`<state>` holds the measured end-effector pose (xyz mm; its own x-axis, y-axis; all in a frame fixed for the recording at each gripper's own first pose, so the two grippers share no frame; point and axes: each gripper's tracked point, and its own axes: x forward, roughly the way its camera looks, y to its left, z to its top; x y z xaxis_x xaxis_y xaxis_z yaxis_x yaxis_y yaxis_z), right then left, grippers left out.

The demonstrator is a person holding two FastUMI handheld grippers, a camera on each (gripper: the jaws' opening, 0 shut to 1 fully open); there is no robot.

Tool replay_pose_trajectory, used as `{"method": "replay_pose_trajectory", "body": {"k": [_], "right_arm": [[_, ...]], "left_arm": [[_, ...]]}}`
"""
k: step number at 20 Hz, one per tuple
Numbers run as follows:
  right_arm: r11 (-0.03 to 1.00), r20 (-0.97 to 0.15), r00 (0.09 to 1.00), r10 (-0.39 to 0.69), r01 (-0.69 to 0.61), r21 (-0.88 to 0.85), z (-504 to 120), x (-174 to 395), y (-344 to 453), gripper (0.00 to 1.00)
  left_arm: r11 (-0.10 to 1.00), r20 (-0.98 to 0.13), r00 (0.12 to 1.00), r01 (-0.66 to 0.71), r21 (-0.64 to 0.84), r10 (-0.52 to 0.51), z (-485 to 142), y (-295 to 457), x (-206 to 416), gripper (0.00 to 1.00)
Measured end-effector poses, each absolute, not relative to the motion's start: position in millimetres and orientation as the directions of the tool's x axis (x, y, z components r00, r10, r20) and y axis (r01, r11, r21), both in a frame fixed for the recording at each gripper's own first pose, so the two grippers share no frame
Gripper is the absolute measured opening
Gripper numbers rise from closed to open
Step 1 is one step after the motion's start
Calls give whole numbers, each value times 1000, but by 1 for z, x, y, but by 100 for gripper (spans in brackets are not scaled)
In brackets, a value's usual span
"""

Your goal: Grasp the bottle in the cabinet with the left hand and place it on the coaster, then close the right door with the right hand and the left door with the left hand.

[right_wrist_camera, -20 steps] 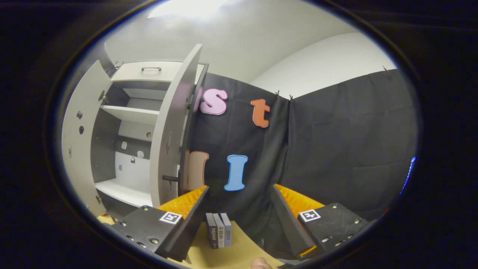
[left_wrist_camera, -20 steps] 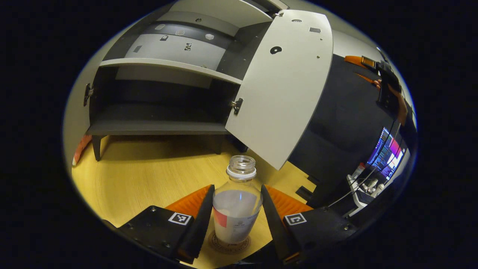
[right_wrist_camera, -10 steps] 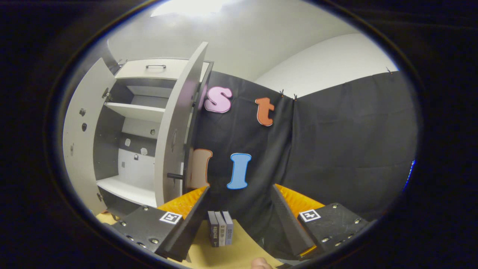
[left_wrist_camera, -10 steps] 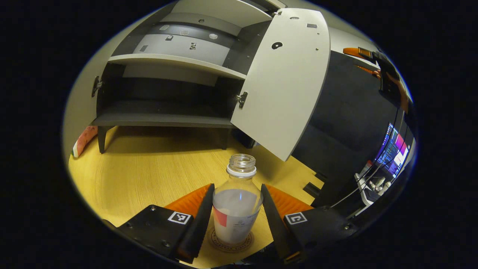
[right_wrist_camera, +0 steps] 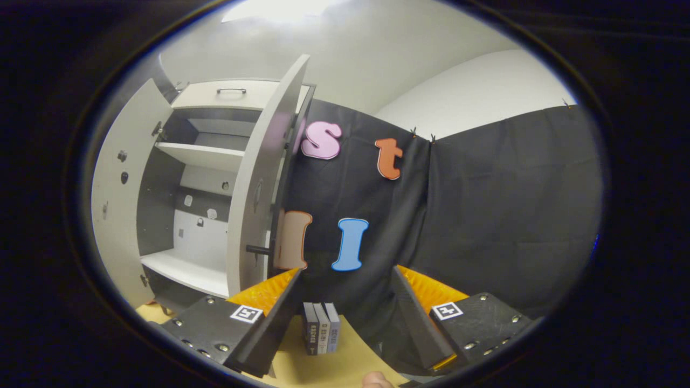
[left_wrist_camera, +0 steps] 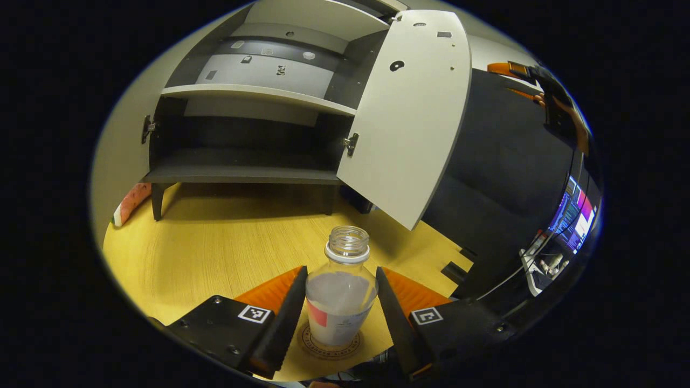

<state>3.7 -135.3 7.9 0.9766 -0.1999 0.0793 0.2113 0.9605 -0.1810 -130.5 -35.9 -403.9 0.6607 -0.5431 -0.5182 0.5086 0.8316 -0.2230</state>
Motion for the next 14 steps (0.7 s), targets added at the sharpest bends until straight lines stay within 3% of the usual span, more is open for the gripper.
{"method": "replay_pose_trajectory", "body": {"k": [14], "right_arm": [[960,56,976,-212,219,-176,-1,5,-142,96]], "left_arm": [[815,-574,614,551,-181,-542,-405,-44,-148,80]]}}
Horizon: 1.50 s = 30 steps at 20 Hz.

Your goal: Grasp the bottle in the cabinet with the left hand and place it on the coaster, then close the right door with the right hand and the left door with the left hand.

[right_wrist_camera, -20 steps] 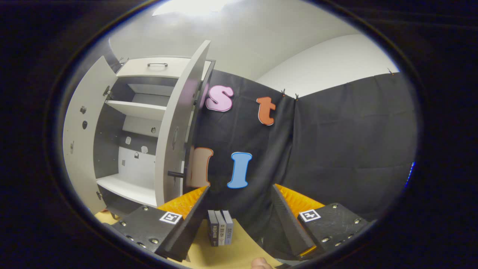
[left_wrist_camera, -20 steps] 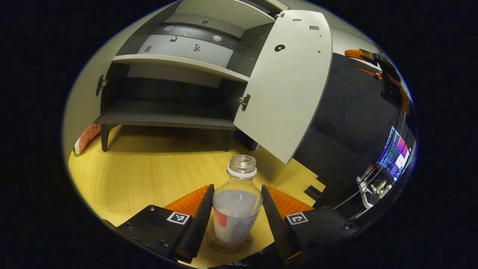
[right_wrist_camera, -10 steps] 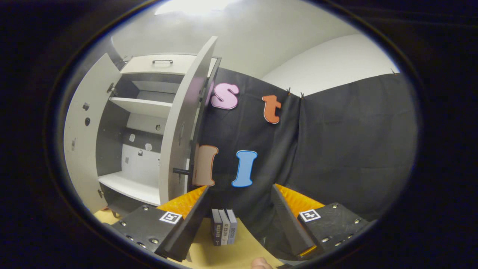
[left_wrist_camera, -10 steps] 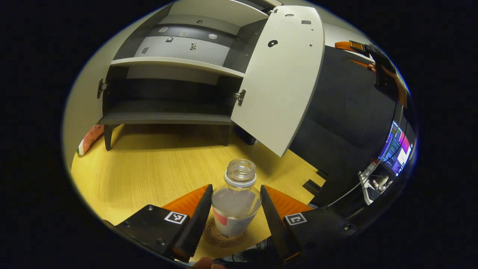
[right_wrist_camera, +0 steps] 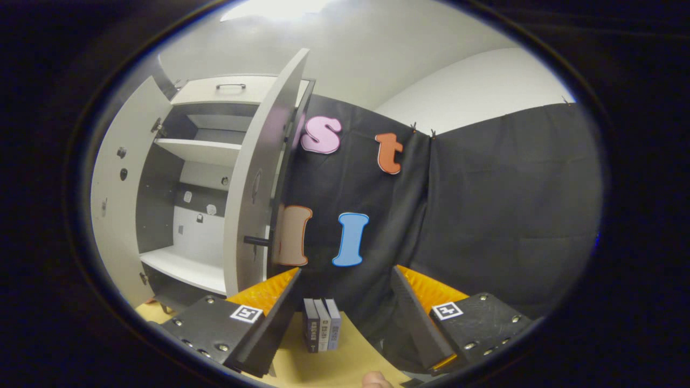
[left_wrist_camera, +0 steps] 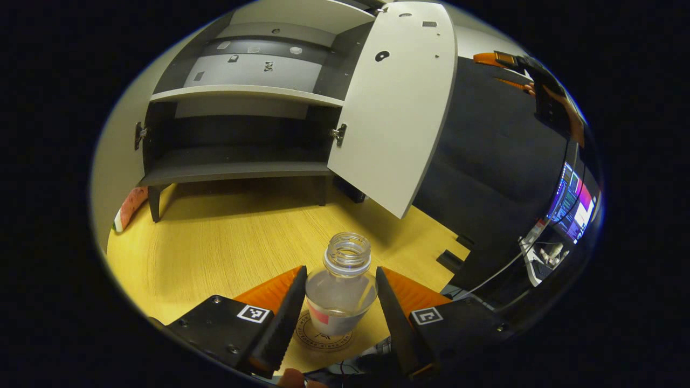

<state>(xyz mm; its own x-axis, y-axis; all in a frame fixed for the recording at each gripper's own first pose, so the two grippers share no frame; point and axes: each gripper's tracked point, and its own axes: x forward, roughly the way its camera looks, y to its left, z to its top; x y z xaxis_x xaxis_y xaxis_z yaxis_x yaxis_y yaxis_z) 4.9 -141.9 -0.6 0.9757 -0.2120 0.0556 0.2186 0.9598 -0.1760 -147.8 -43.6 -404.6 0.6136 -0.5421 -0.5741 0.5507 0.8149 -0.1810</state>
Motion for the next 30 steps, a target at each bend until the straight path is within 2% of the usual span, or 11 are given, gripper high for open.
{"method": "replay_pose_trajectory", "body": {"k": [1,2,3,7,8,11,12,18,21,26,30], "right_arm": [[960,56,975,-213,220,-175,0,5,-142,98],[960,55,976,-213,219,-174,1,6,-141,98],[960,54,976,-212,218,-173,-1,6,-142,98],[962,46,977,-206,211,-172,-5,8,-140,100],[962,44,978,-205,210,-172,-5,8,-140,96],[963,37,978,-206,209,-170,-8,8,-141,96],[963,36,978,-208,211,-168,-9,8,-142,100],[964,25,976,-218,219,-152,-14,8,-147,96],[965,16,975,-220,220,-144,-18,11,-147,99],[967,9,977,-215,214,-139,-19,18,-144,99],[972,-3,981,-195,193,-130,-24,22,-137,99]], "left_arm": [[813,-582,609,556,-173,-539,-406,-44,-148,81],[812,-590,605,560,-162,-535,-407,-45,-149,87],[812,-600,600,564,-153,-530,-408,-45,-150,83],[812,-627,589,570,-125,-510,-410,-45,-153,85],[809,-626,589,575,-121,-512,-408,-47,-153,85],[803,-620,590,584,-115,-518,-402,-50,-153,85],[801,-615,591,587,-116,-522,-399,-52,-152,85],[802,-584,607,583,-132,-538,-383,-56,-146,86],[803,-576,615,581,-130,-538,-376,-56,-143,85],[791,-528,631,595,-141,-569,-349,-66,-135,85],[802,-433,687,572,-171,-583,-303,-75,-115,85]]}}
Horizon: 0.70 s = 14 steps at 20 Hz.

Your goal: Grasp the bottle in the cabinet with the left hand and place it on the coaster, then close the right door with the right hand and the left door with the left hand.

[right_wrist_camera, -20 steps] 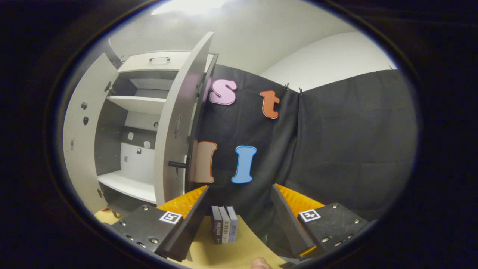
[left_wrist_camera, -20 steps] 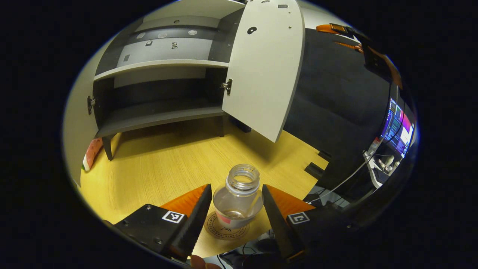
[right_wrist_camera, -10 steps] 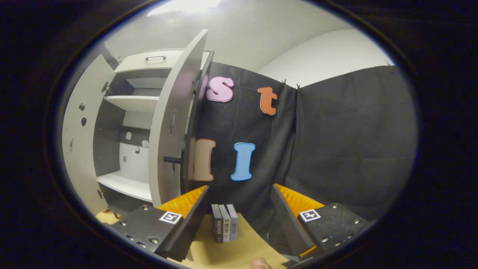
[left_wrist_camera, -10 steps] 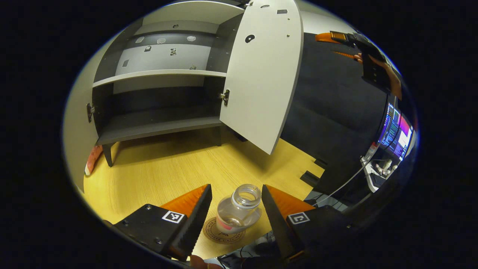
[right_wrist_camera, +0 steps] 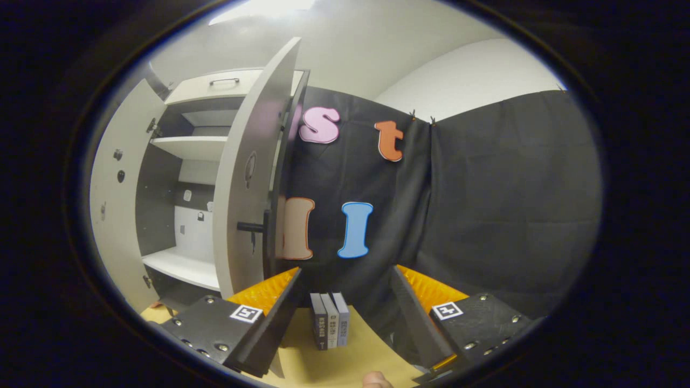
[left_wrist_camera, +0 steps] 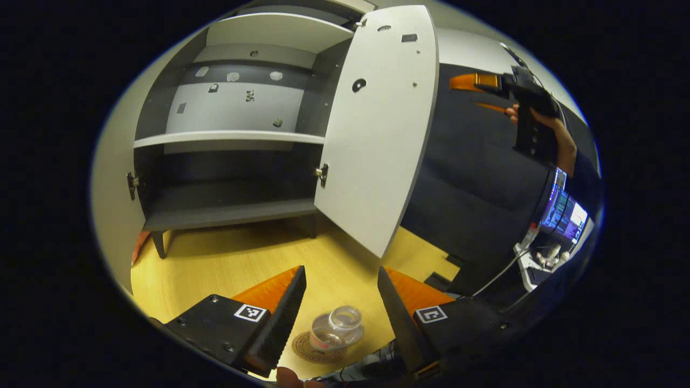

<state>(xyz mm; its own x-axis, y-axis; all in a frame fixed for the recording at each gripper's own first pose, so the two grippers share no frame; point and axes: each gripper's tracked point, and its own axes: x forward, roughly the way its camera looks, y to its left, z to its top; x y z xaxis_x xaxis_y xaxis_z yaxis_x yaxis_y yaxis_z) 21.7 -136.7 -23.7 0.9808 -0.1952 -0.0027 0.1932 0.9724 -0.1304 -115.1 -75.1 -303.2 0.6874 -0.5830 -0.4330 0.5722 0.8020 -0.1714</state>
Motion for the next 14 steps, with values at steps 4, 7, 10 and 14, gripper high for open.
{"method": "replay_pose_trajectory", "body": {"k": [4,7,10,14], "right_arm": [[980,-11,987,-161,158,-122,-27,27,-124,99],[986,-16,992,-127,125,-115,-30,30,-112,99],[987,-17,994,-105,102,-122,-31,33,-103,99],[992,-33,997,-63,59,-112,-37,35,-87,99]], "left_arm": [[846,-322,783,511,-153,-532,-248,-65,-80,85],[884,-263,845,460,-88,-466,-214,-49,-59,85],[902,-228,876,432,-14,-424,-190,-38,-49,85],[915,-200,903,398,62,-379,-171,-26,-43,84]]}}
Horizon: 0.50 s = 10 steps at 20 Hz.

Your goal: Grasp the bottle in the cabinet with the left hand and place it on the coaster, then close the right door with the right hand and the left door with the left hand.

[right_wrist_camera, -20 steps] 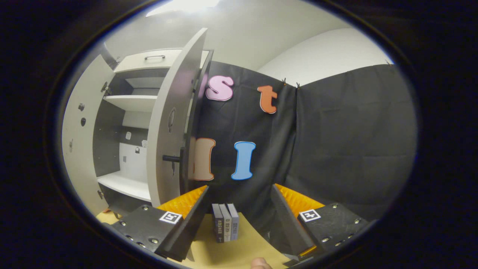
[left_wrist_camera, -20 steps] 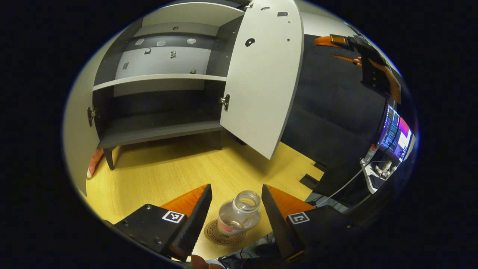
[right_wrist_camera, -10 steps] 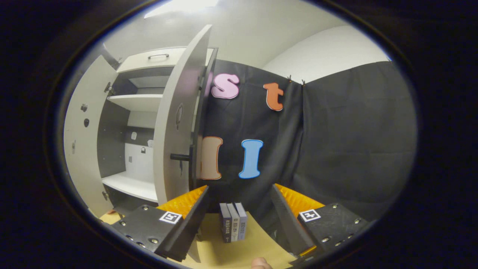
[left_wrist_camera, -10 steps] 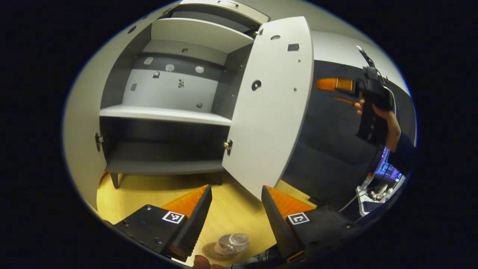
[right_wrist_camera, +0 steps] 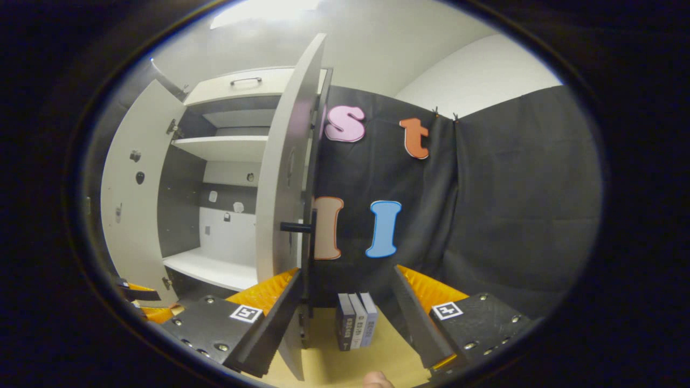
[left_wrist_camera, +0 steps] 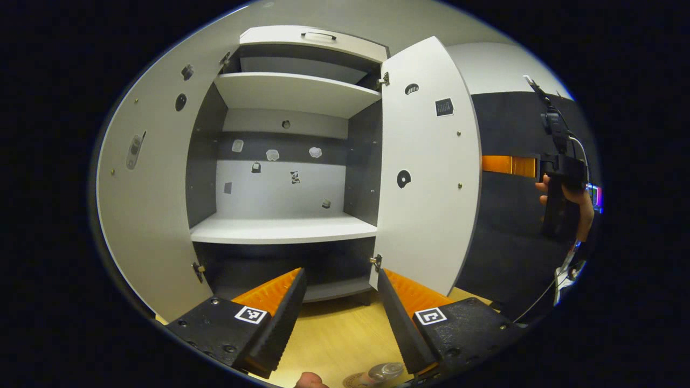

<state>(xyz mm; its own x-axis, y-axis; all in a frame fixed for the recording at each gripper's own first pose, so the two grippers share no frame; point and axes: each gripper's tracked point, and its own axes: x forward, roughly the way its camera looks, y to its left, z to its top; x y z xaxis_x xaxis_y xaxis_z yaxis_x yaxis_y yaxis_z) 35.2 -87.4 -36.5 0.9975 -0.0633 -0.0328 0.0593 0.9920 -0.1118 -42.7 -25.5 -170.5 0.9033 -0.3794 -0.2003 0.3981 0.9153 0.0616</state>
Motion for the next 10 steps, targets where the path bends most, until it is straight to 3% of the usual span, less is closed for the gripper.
{"method": "replay_pose_trajectory", "body": {"k": [4,5,9,10], "right_arm": [[994,-45,998,-38,34,-101,-35,33,-79,93],[996,-51,998,-28,24,-89,-37,33,-76,96],[995,-50,998,-31,26,-99,-35,30,-70,92],[995,-51,998,-24,19,-96,-35,30,-66,96]], "left_arm": [[928,-185,919,367,72,-349,-161,-13,-42,84],[930,-182,921,361,62,-345,-159,-10,-42,84],[946,-157,937,322,34,-313,-149,3,-36,84],[950,-149,942,310,32,-302,-146,8,-34,84]]}}
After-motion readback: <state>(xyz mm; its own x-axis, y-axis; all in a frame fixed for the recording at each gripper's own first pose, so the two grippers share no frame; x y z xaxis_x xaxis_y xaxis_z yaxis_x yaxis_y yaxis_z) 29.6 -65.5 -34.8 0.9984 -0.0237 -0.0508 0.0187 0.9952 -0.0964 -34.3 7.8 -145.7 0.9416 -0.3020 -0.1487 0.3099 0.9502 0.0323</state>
